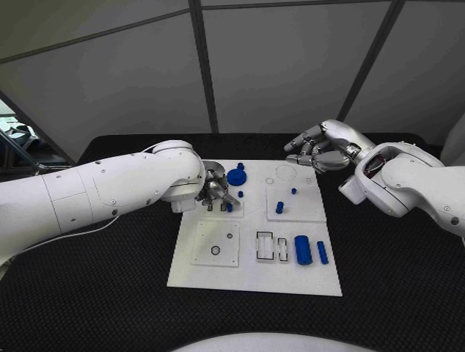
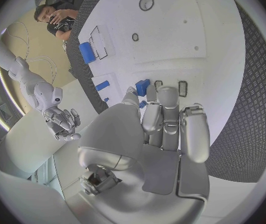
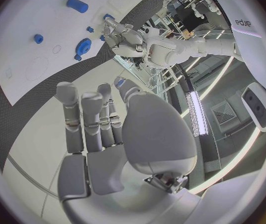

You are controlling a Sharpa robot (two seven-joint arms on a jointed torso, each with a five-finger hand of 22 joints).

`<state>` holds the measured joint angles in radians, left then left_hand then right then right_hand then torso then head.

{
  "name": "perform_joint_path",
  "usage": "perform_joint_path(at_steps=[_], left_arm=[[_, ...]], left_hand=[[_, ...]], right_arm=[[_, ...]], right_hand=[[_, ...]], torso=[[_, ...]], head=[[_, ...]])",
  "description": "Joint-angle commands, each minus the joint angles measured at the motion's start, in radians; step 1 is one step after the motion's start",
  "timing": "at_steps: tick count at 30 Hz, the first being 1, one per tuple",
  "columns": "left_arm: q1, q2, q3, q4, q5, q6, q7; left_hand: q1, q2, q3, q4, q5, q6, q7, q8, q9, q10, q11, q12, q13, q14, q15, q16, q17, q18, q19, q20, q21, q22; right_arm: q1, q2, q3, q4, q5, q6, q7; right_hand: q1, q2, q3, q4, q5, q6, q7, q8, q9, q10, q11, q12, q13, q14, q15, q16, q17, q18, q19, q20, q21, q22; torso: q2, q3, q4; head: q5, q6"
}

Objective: Assemble the parts on the task board

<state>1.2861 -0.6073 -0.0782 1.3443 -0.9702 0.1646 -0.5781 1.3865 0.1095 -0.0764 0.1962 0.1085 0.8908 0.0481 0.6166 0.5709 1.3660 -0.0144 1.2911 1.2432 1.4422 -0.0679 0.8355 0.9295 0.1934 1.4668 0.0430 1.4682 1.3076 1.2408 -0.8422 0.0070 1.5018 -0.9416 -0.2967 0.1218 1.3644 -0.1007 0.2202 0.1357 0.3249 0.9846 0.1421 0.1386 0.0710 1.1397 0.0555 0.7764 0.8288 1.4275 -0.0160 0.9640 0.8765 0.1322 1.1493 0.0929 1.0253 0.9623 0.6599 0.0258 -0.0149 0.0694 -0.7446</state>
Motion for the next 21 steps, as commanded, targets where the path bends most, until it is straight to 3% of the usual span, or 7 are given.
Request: perform_joint_path(at_steps=[1,5,7,9,10,14,21], left_arm=[[0.0,-0.002,0.0,0.003,0.004,0.007,0.006],[0.0,-0.01,0.0,0.007,0.03,-0.001,0.011],[0.0,-0.016,0.0,0.01,0.037,-0.007,0.015],[0.0,-0.02,0.0,0.013,0.041,-0.014,0.019],[0.0,-0.025,0.0,0.016,0.043,-0.02,0.022],[0.0,-0.04,0.0,0.028,0.048,-0.045,0.031],[0.0,-0.067,0.001,0.056,0.051,-0.095,0.054]], left_hand=[[0.06,0.024,0.04,-0.018,0.008,-0.011,-0.002,-0.002,0.002,0.001,-0.009,0.0,-0.004,0.0,-0.01,-0.005,0.002,-0.156,0.018,-0.009,0.003,0.089],[0.099,0.012,0.151,-0.04,0.01,-0.024,0.001,-0.01,0.008,-0.004,-0.008,-0.01,-0.008,0.0,-0.01,-0.008,0.004,-0.156,0.017,-0.012,0.002,0.089],[0.078,-0.034,0.244,-0.034,0.007,-0.028,0.004,-0.009,0.02,-0.003,-0.008,-0.014,-0.01,0.0,-0.006,-0.01,0.007,-0.156,0.017,-0.009,0.001,0.09],[0.066,-0.048,0.299,-0.03,0.009,-0.027,0.004,-0.006,0.026,-0.002,-0.007,-0.015,-0.011,0.001,-0.006,-0.011,0.008,-0.155,0.017,-0.009,0.001,0.09],[0.026,-0.092,0.393,-0.02,0.005,-0.027,0.012,-0.001,0.039,0.0,-0.008,-0.017,-0.012,0.002,-0.005,-0.012,0.01,-0.156,0.017,-0.007,0.0,0.092],[-0.034,-0.159,0.557,-0.036,0.002,-0.03,0.009,0.011,0.066,0.002,-0.007,-0.02,-0.014,0.003,-0.006,-0.015,0.014,-0.156,0.018,-0.005,0.0,0.095],[-0.09,-0.202,0.68,-0.071,0.0,-0.032,0.006,0.022,0.091,0.005,-0.004,-0.023,-0.016,0.004,-0.006,-0.017,0.017,-0.156,0.019,-0.007,0.0,0.1]], right_arm=[[0.002,0.001,0.001,-0.001,-0.003,0.007,0.004],[0.002,0.001,0.001,-0.006,-0.003,0.007,0.005],[0.002,0.002,0.001,-0.008,-0.003,0.007,0.005],[0.002,0.002,0.001,-0.011,-0.003,0.007,0.006],[0.002,0.002,0.001,-0.012,-0.003,0.007,0.006],[0.002,0.003,0.001,-0.016,-0.003,0.007,0.007],[0.002,0.001,0.001,-0.02,-0.003,0.006,0.01]], right_hand=[[0.009,0.004,0.005,0.0,0.007,0.001,0.004,-0.006,-0.001,-0.008,-0.001,-0.004,-0.001,0.006,-0.004,-0.007,-0.002,0.01,0.006,-0.001,-0.005,-0.002],[0.009,0.004,0.005,0.0,0.007,0.001,0.004,-0.006,-0.001,-0.008,-0.001,-0.004,-0.001,0.006,-0.004,-0.007,-0.002,0.01,0.006,-0.001,-0.005,-0.002],[0.009,0.004,0.005,0.0,0.007,0.001,0.004,-0.006,-0.001,-0.008,-0.001,-0.004,-0.001,0.006,-0.004,-0.007,-0.002,0.01,0.006,-0.001,-0.005,-0.002],[0.009,0.004,0.005,0.0,0.007,0.001,0.004,-0.006,-0.001,-0.008,-0.001,-0.004,-0.001,0.006,-0.004,-0.007,-0.002,0.01,0.006,-0.001,-0.005,-0.002],[0.009,0.004,0.005,0.0,0.007,0.001,0.004,-0.006,-0.001,-0.008,-0.001,-0.004,-0.001,0.006,-0.004,-0.007,-0.002,0.01,0.006,-0.001,-0.005,-0.002],[0.009,0.004,0.005,0.0,0.008,0.001,0.004,-0.006,-0.001,-0.008,-0.001,-0.004,-0.002,0.006,-0.004,-0.007,-0.001,0.01,0.006,-0.001,-0.005,-0.002],[0.009,0.004,0.005,0.001,0.01,0.001,0.004,-0.006,-0.001,-0.009,-0.001,-0.005,-0.002,0.006,-0.004,-0.007,-0.001,0.009,0.007,-0.001,-0.006,-0.002]], torso=[[0.0,-0.0001,0.0016],[-0.001,-0.0003,0.0023],[-0.001,-0.0008,0.0028],[-0.001,-0.0009,0.0027],[-0.001,-0.0006,0.0025],[-0.001,-0.0001,0.0025],[0.0,0.0002,0.0025]], head=[[-0.001,-0.003],[-0.003,-0.006],[-0.004,-0.006],[-0.004,-0.005],[-0.004,-0.005],[-0.004,-0.006],[-0.003,-0.007]])
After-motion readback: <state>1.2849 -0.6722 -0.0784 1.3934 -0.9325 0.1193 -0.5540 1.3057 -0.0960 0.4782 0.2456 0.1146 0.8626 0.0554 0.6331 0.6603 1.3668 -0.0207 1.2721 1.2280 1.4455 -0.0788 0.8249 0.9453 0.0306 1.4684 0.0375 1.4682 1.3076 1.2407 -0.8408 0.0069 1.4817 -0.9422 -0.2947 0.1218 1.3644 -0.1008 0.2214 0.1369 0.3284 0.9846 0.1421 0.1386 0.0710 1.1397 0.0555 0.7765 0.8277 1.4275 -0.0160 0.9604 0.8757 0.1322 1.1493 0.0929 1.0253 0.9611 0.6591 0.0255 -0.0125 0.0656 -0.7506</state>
